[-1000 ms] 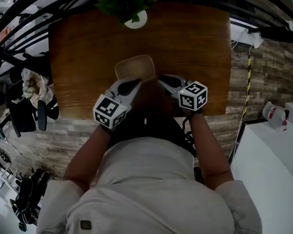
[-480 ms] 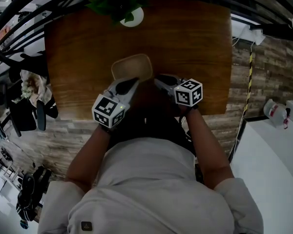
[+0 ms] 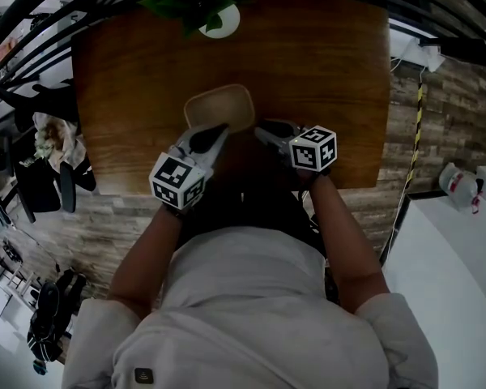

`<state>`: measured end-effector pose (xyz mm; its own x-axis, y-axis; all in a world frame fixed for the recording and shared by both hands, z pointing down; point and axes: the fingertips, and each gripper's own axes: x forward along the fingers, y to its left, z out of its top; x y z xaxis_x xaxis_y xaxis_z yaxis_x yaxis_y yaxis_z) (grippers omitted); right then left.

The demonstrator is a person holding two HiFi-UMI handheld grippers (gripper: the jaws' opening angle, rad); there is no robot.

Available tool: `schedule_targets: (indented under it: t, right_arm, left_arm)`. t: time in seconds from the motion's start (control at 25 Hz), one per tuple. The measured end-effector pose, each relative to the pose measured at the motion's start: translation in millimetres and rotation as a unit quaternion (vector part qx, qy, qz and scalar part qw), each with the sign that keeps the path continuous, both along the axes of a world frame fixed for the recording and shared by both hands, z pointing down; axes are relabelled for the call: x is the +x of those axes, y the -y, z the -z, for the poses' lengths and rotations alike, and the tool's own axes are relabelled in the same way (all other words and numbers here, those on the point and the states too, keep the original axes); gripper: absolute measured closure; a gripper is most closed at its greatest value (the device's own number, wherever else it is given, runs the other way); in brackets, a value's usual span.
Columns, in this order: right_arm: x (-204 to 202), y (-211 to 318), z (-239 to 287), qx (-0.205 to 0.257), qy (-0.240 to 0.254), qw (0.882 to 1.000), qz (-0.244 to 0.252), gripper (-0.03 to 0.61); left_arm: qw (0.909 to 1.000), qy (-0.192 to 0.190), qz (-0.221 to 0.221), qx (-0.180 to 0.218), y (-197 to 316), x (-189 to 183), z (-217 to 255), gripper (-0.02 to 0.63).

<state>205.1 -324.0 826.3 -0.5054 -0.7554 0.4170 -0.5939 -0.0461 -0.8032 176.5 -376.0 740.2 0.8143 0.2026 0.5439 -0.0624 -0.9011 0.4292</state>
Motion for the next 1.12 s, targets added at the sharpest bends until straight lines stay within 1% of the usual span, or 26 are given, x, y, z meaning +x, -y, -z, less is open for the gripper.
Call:
schedule_targets:
  t: [0.16, 0.64, 0.88, 1.12]
  right_arm:
    - [-0.9, -0.2, 0.6, 0.003, 0.007, 1.0, 0.005, 0.506]
    - [-2.9, 2.1, -4.8, 0.001, 0.009, 1.0, 0.01, 0.511]
    - [-3.7, 3.7, -4.8, 0.0, -0.002, 1.0, 0.019, 0.551]
    - [-2.3, 0.3, 2.2, 0.005, -0.008, 1.0, 0.023, 0.571]
  left_arm:
    - [1.0, 0.001, 0.003, -0.004, -2.6, 0.7, 0.2, 0.609]
    - [1.0, -0.003, -0.003, -0.009, -5.7, -0.8, -1.2, 0.609]
    - [0.9999, -0.007, -0.007, -0.013, -4.5, -0.8, 0.8, 0.609]
    - [0.9999, -0.009, -0.005, -0.013, -6.6, -1.1, 5.1, 0.609]
